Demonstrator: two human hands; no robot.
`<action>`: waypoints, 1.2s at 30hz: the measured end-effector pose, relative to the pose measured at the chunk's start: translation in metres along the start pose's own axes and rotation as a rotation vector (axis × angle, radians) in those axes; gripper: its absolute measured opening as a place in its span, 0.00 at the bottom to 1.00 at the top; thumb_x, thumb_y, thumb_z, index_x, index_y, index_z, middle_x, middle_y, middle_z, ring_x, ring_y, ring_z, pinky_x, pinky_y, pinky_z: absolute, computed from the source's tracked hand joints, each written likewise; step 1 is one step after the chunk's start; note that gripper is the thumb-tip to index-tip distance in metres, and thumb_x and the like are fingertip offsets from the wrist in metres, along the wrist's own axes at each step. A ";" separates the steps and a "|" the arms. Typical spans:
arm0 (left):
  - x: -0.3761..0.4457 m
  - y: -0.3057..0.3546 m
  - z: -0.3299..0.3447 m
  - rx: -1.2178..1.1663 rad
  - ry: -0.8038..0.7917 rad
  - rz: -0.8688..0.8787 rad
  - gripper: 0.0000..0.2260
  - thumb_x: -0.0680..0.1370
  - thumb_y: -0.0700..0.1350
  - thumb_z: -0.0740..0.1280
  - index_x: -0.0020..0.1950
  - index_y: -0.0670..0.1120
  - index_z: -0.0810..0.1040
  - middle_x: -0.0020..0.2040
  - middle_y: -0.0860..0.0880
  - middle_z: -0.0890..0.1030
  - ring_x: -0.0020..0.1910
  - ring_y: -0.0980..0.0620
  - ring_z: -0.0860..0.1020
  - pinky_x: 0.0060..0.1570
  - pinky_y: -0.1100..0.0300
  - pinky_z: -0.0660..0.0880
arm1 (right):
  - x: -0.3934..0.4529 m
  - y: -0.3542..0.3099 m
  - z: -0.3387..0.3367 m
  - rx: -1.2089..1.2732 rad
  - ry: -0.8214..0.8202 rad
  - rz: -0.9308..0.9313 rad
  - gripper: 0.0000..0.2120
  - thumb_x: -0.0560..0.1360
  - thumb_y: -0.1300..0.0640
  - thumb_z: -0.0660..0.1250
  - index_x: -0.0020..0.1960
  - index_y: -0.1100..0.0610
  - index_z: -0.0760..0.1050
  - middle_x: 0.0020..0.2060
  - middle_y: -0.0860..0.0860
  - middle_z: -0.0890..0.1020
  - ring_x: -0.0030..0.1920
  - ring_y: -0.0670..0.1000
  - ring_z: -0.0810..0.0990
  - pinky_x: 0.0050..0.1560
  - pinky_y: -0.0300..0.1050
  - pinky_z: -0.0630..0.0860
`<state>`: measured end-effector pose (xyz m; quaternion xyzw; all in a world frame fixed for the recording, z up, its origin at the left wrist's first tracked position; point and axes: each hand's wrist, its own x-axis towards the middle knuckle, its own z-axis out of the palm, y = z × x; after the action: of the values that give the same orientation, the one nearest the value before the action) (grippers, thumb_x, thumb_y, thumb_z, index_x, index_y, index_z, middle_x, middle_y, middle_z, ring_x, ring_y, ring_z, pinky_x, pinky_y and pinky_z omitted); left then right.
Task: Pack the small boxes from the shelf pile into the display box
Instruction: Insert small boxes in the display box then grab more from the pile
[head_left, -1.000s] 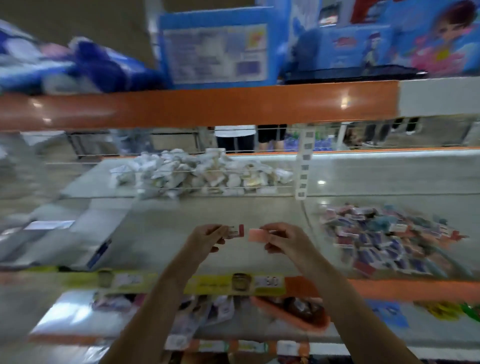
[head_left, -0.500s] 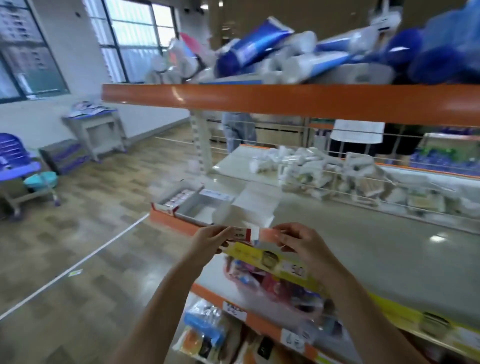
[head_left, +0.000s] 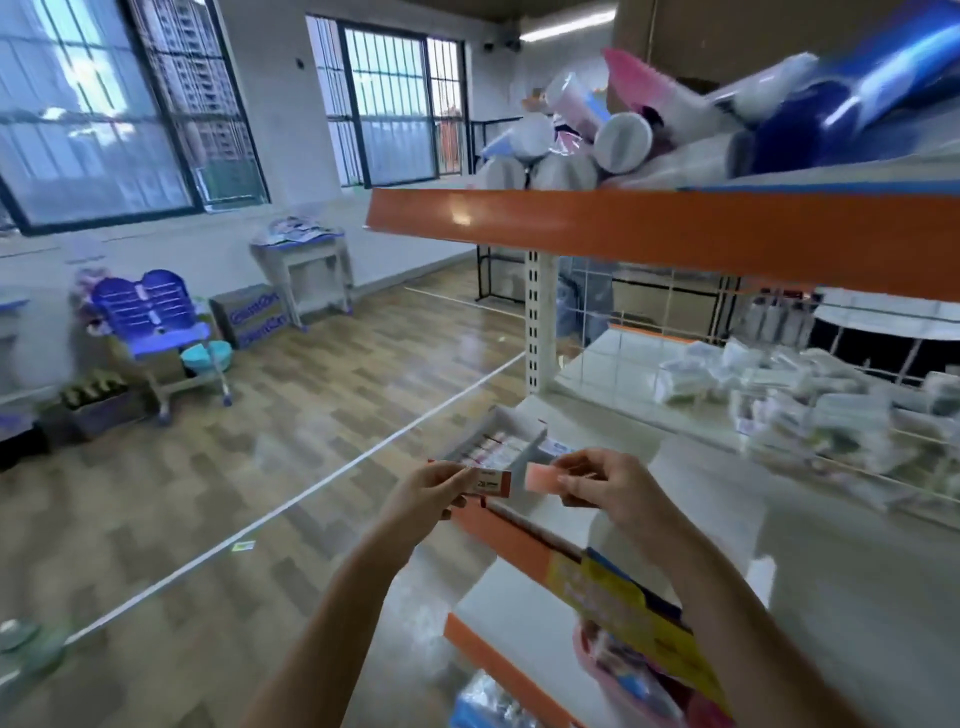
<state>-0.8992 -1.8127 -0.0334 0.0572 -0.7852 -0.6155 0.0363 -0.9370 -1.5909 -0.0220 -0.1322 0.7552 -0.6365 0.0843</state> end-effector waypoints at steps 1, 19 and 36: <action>0.012 0.001 -0.005 0.011 -0.008 0.003 0.06 0.78 0.47 0.66 0.43 0.52 0.82 0.32 0.58 0.81 0.30 0.64 0.75 0.30 0.73 0.68 | 0.013 -0.002 0.002 -0.034 -0.004 0.006 0.07 0.73 0.68 0.68 0.48 0.60 0.79 0.42 0.58 0.82 0.40 0.50 0.81 0.39 0.34 0.78; 0.149 -0.027 -0.027 0.120 -0.351 0.086 0.05 0.77 0.46 0.66 0.49 0.51 0.81 0.39 0.50 0.84 0.34 0.55 0.82 0.32 0.66 0.75 | 0.094 0.016 0.018 -0.345 0.072 0.315 0.07 0.73 0.63 0.69 0.42 0.52 0.79 0.42 0.51 0.82 0.38 0.48 0.83 0.40 0.37 0.80; 0.187 -0.048 -0.016 0.220 -0.640 0.303 0.03 0.76 0.51 0.65 0.48 0.59 0.77 0.40 0.59 0.82 0.38 0.64 0.79 0.33 0.72 0.73 | 0.075 0.025 0.063 -0.512 0.047 0.621 0.07 0.75 0.62 0.66 0.42 0.50 0.77 0.42 0.50 0.83 0.41 0.48 0.84 0.47 0.44 0.81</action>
<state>-1.0802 -1.8648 -0.0782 -0.2513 -0.8180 -0.5017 -0.1267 -0.9922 -1.6697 -0.0544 0.1001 0.8952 -0.3747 0.2197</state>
